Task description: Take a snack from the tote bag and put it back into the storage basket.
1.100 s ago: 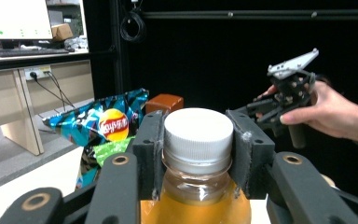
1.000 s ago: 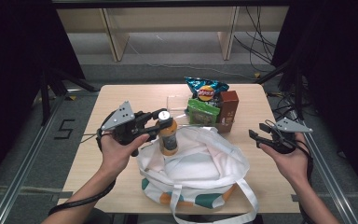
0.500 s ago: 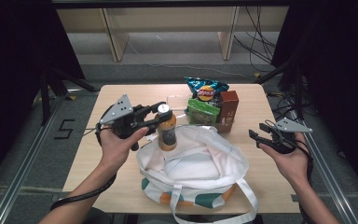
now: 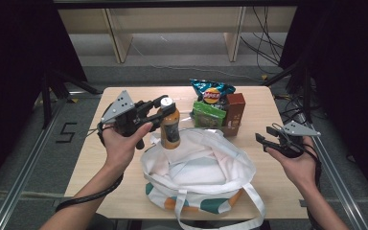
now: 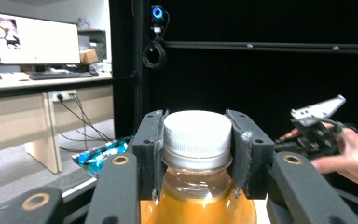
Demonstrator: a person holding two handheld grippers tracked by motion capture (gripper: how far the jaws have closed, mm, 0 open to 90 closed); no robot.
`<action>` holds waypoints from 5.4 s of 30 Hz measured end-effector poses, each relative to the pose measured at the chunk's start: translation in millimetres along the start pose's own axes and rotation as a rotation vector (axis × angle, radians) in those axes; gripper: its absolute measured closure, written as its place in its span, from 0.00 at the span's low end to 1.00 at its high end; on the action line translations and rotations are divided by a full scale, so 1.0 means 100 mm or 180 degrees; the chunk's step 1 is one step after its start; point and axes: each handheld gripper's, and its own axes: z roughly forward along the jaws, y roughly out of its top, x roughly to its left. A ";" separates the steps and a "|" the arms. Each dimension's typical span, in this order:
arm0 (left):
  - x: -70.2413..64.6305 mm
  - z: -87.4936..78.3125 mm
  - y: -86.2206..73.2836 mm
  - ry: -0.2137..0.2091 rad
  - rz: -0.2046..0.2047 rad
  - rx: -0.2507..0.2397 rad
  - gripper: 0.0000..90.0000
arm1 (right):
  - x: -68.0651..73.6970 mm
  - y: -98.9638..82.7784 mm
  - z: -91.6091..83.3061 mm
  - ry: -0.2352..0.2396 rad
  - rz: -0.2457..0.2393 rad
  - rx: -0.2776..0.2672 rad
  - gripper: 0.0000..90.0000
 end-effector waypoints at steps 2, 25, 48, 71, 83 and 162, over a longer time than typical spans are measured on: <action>0.01 0.02 0.02 0.0001 0.0026 -0.0003 0.65 | 0.00 0.00 0.00 -0.0001 0.0002 -0.0004 0.54; 0.37 0.25 0.01 -0.0040 -0.0025 -0.0030 0.65 | -0.02 -0.01 0.02 -0.0038 -0.0068 -0.0106 0.54; 0.57 0.48 -0.09 0.0114 0.0007 0.0010 0.65 | -0.02 -0.02 -0.01 -0.0022 0.0002 -0.0020 0.54; 0.68 0.63 -0.19 0.0159 -0.0007 0.0043 0.65 | -0.05 -0.04 0.00 -0.0024 -0.0103 -0.0041 0.54; 0.72 0.71 -0.27 0.0161 -0.0032 0.0096 0.65 | -0.04 -0.04 -0.01 -0.0022 -0.0034 -0.0018 0.54; 0.81 0.92 -0.55 0.0180 -0.0046 0.0261 0.65 | 0.00 -0.07 0.01 -0.0001 0.0001 0.0053 0.54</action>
